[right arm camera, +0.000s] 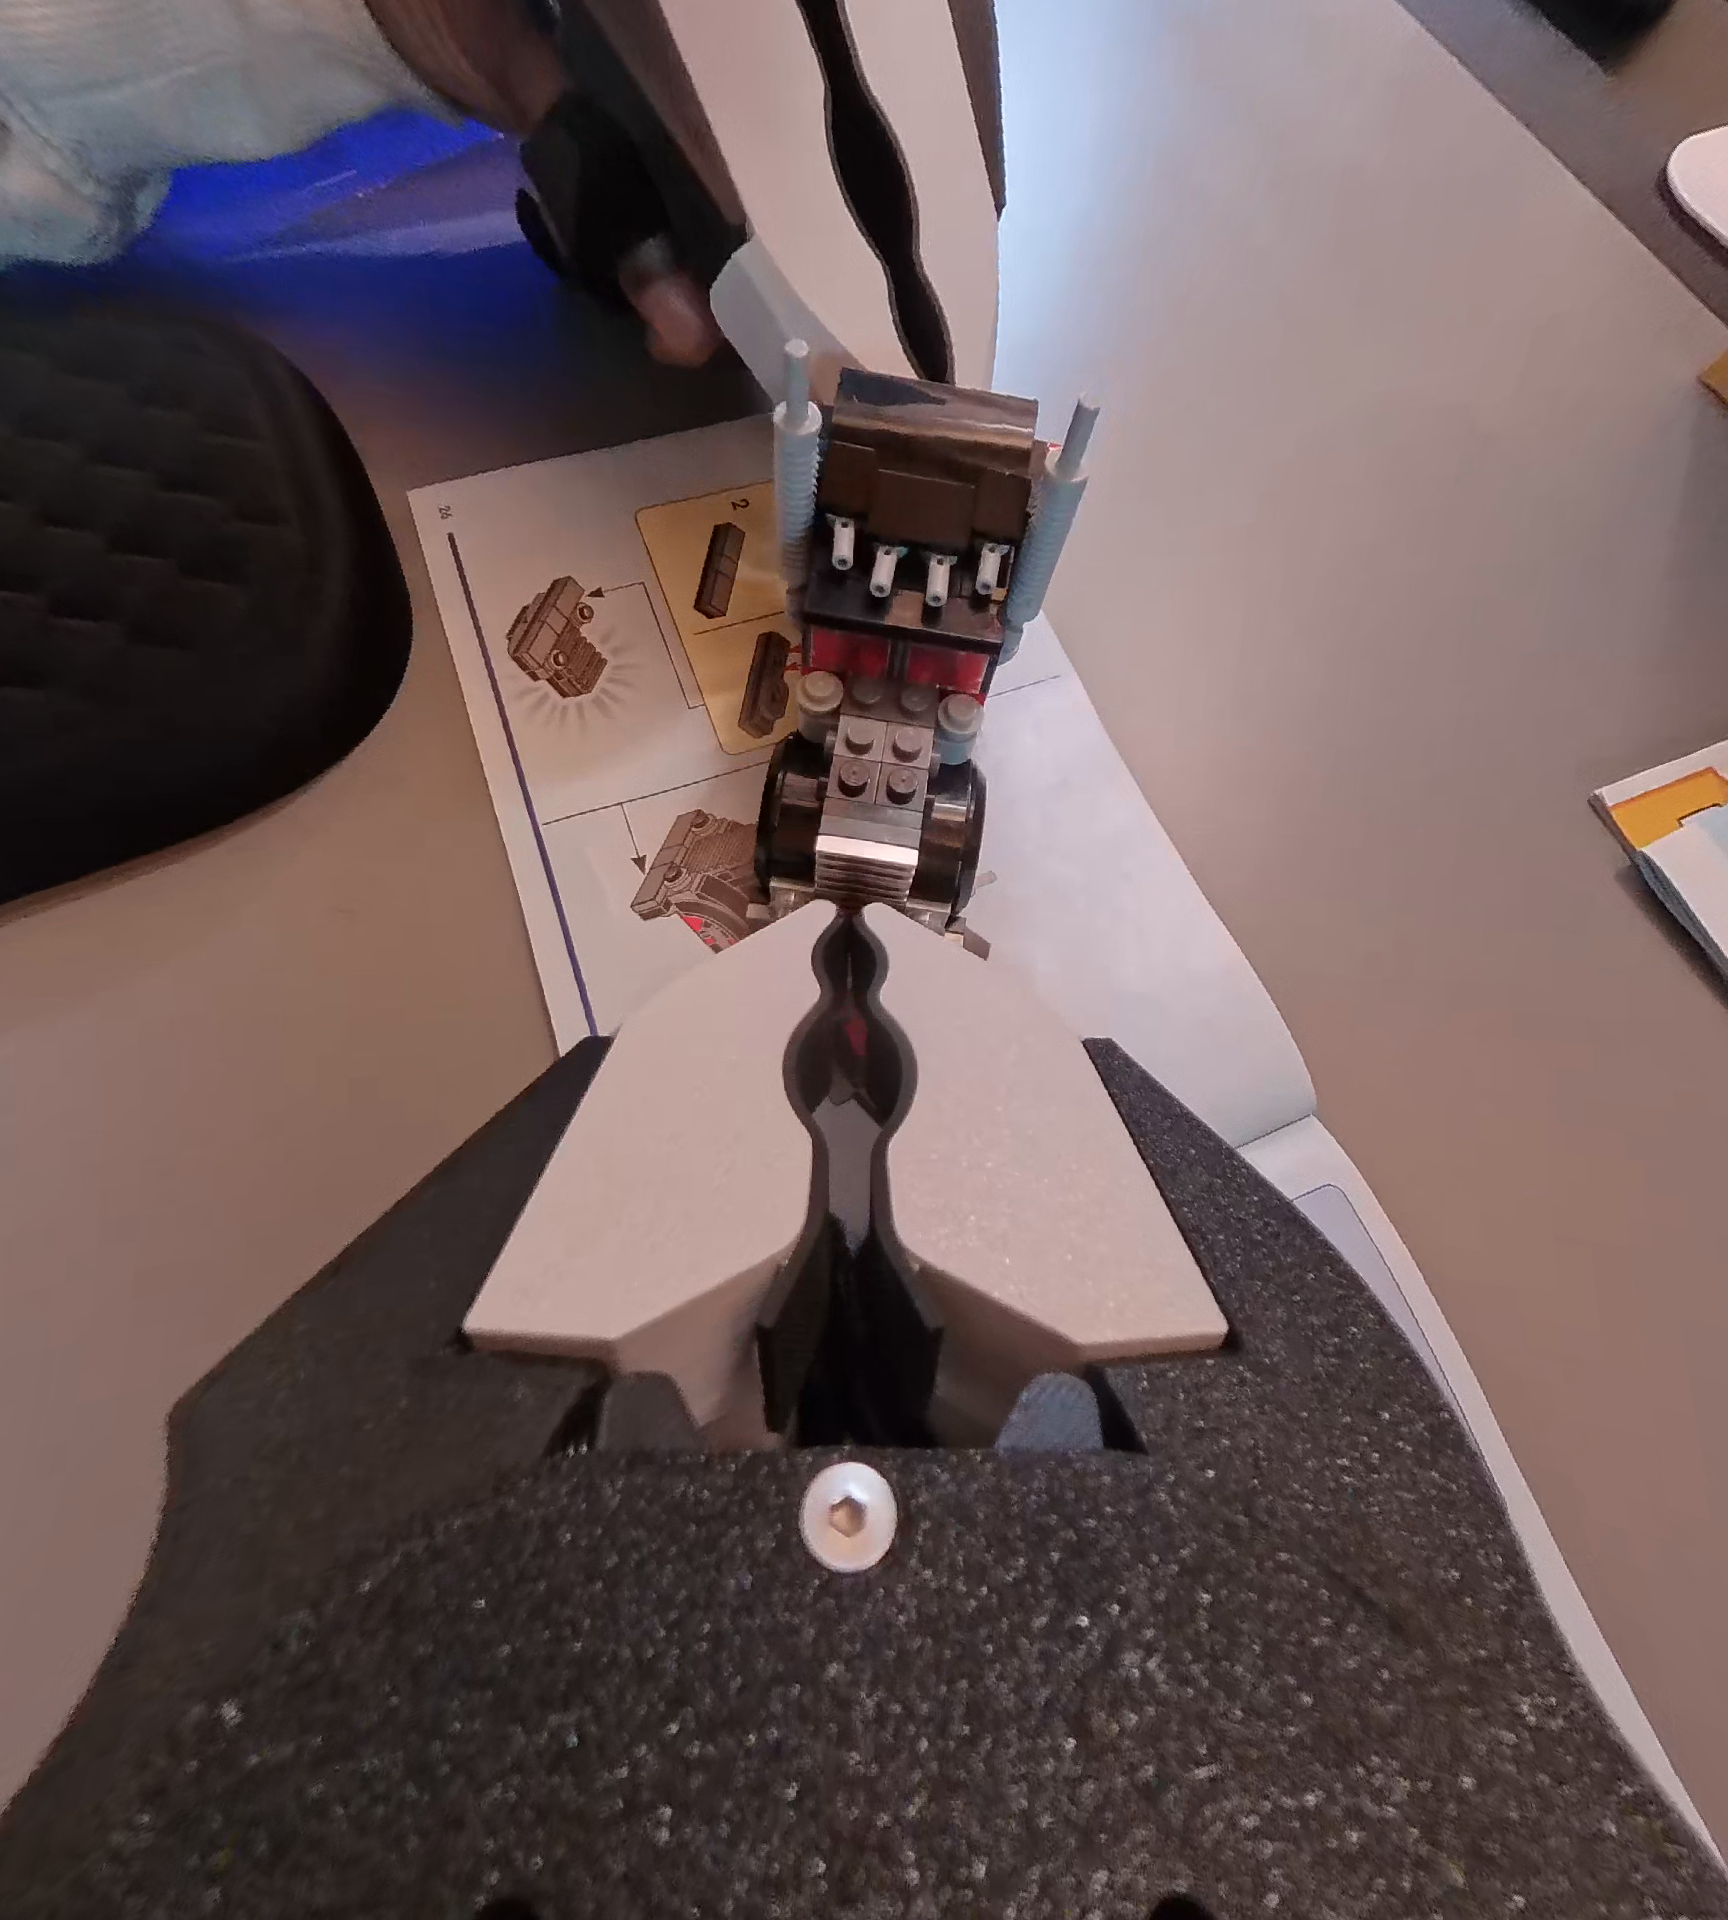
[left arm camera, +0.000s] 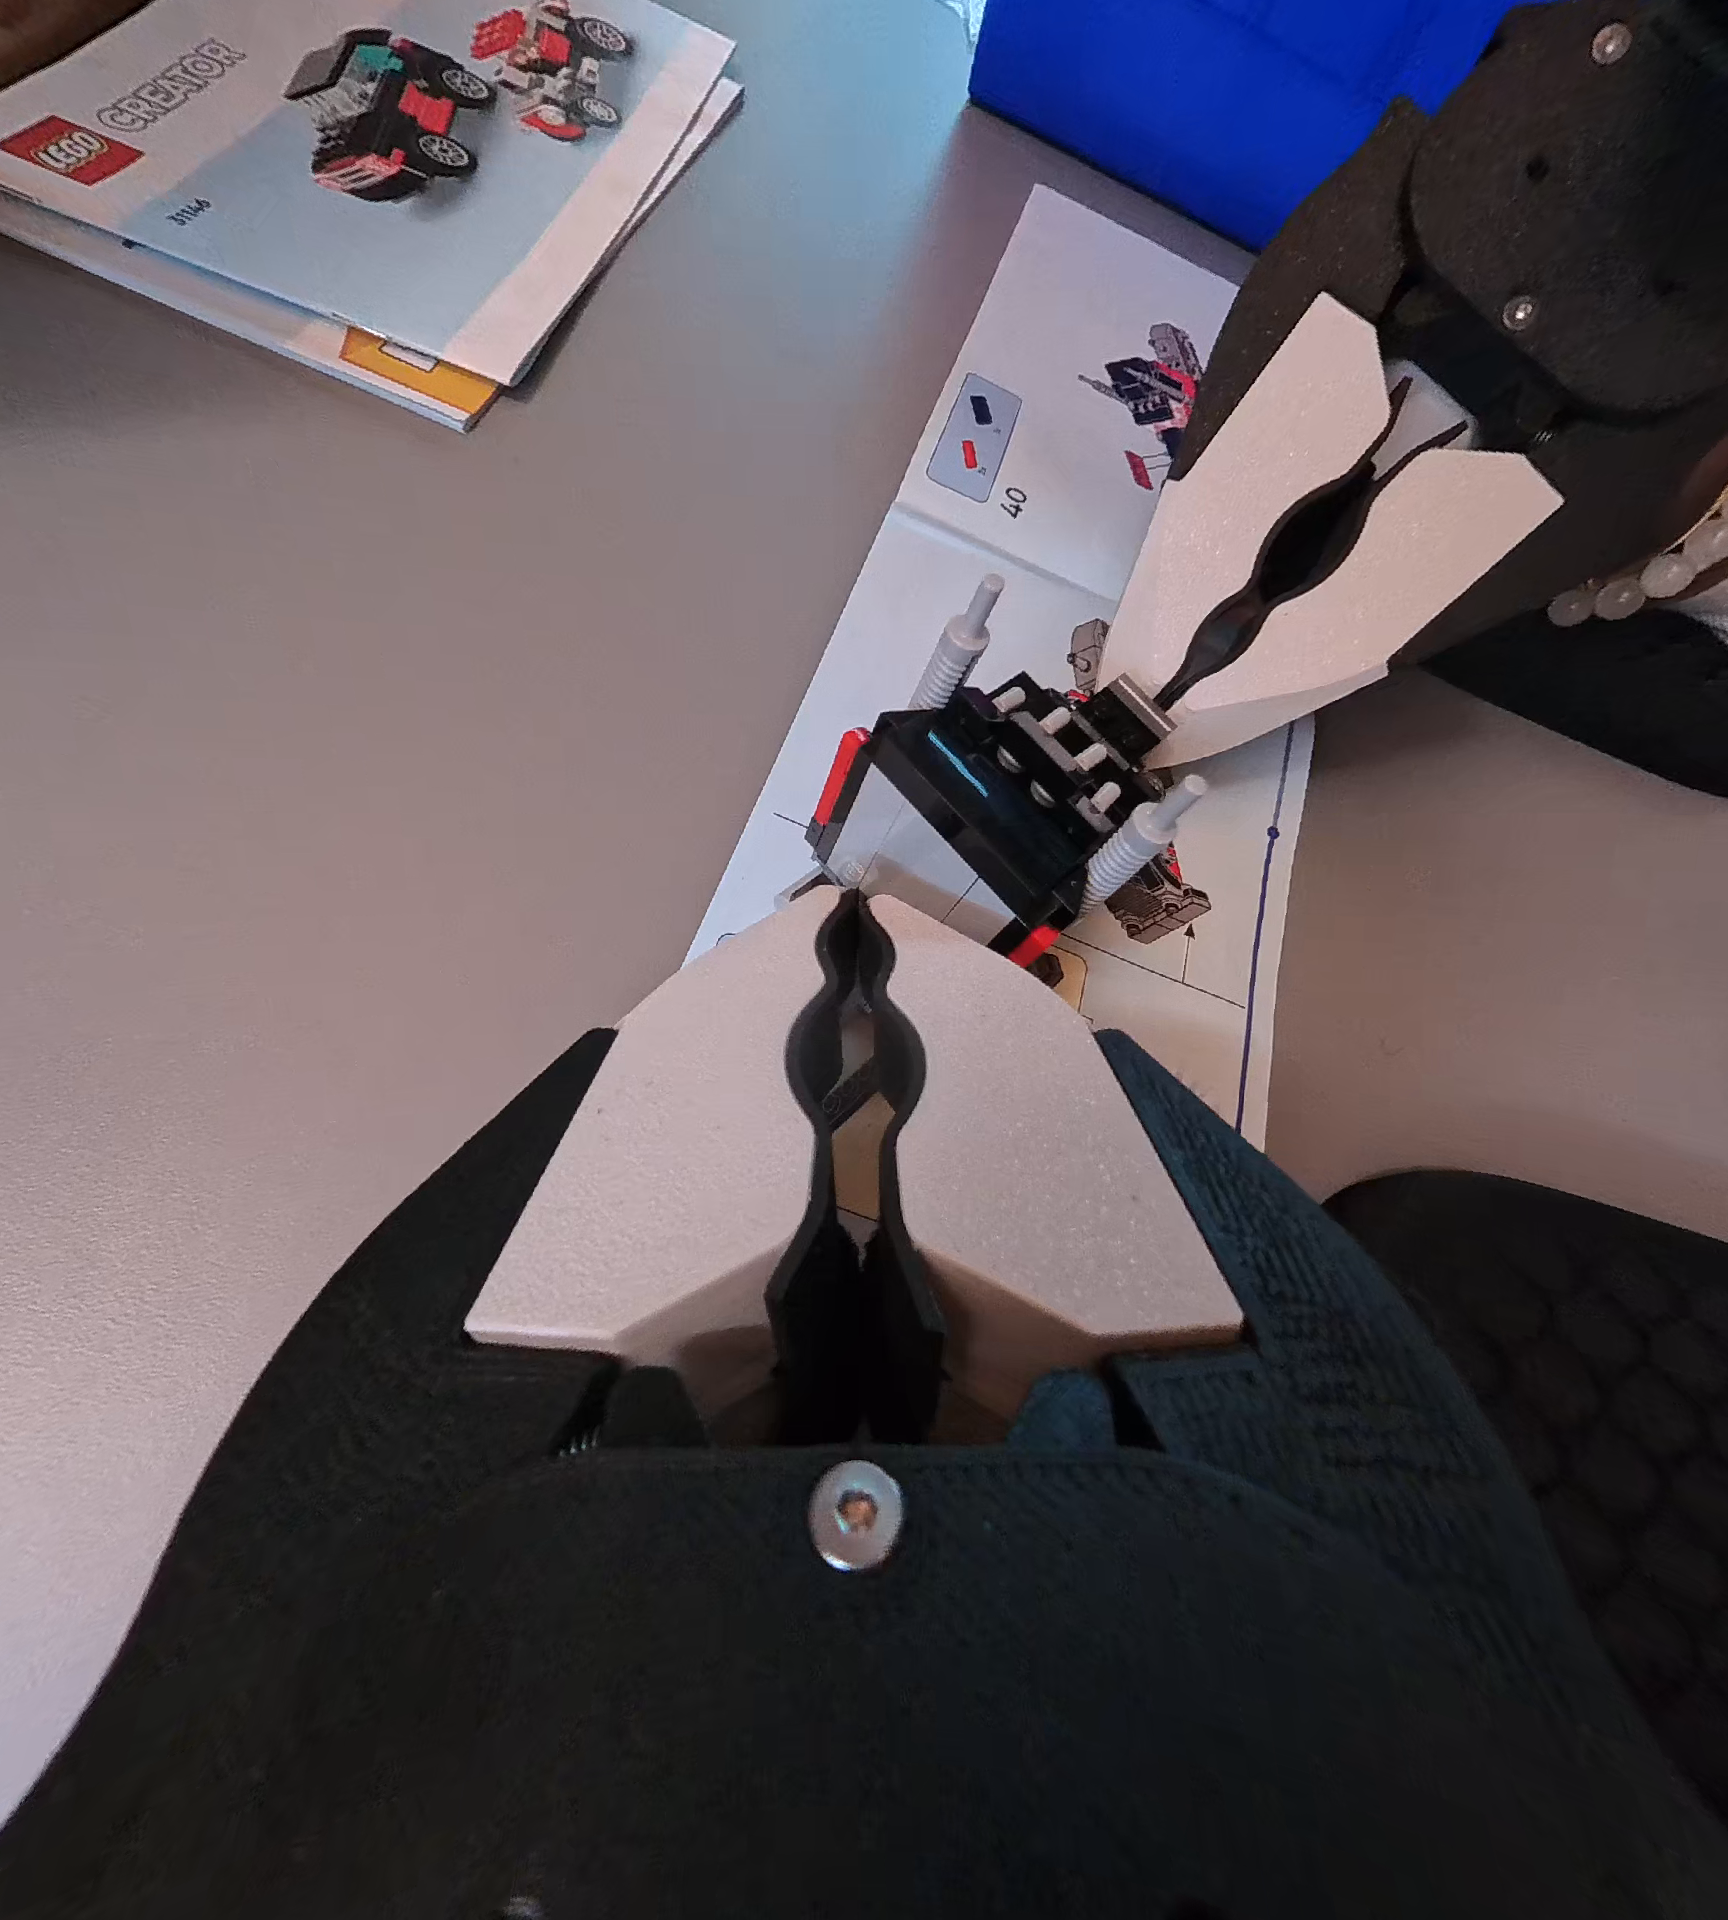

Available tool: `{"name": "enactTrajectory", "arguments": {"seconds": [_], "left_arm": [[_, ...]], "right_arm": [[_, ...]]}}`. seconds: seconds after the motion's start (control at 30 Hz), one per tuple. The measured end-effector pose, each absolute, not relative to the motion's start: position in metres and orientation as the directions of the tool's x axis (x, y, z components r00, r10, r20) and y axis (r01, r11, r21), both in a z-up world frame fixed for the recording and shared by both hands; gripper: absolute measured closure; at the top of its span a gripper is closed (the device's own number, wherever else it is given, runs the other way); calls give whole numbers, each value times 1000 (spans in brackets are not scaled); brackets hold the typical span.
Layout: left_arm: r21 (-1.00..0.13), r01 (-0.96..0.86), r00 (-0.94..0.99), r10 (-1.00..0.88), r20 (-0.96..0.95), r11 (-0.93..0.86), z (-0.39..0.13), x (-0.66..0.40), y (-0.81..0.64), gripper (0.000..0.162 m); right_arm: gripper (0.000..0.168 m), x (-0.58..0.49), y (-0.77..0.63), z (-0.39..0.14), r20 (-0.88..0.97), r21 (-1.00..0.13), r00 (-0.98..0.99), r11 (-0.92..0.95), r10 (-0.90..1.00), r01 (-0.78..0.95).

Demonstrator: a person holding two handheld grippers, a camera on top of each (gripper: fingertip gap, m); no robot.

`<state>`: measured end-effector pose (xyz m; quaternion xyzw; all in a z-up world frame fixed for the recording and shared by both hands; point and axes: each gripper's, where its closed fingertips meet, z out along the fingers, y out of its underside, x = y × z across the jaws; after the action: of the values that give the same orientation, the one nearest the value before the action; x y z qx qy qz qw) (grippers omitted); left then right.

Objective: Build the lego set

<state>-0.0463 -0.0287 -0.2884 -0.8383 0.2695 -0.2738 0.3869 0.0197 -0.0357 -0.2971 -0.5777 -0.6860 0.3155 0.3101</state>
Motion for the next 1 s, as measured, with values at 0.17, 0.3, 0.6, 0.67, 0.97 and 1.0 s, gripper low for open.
{"name": "enactTrajectory", "arguments": {"seconds": [0.17,0.3,0.6,0.67,0.97,1.0], "left_arm": [[-797,-240,708,-662,248,-555,-288,-46,-29,162],[-798,-245,710,-662,239,-551,-288,-46,-29,162],[-793,-250,687,-679,259,-555,-289,-43,-32,162],[-792,-246,686,-678,265,-559,-289,-43,-32,162],[-787,-226,687,-667,289,-574,-289,-42,-32,162],[-787,-224,688,-665,290,-575,-289,-42,-32,162]], "right_arm": [[168,19,-35,-297,61,-789,-138,132,989,600],[168,19,-35,-297,82,-784,-131,145,988,604],[168,29,-29,-296,137,-760,-92,164,986,629],[168,33,-33,-302,132,-730,-111,172,985,662],[168,29,-34,-306,93,-726,-110,143,990,673],[168,29,-34,-306,87,-727,-109,138,990,672]]}}
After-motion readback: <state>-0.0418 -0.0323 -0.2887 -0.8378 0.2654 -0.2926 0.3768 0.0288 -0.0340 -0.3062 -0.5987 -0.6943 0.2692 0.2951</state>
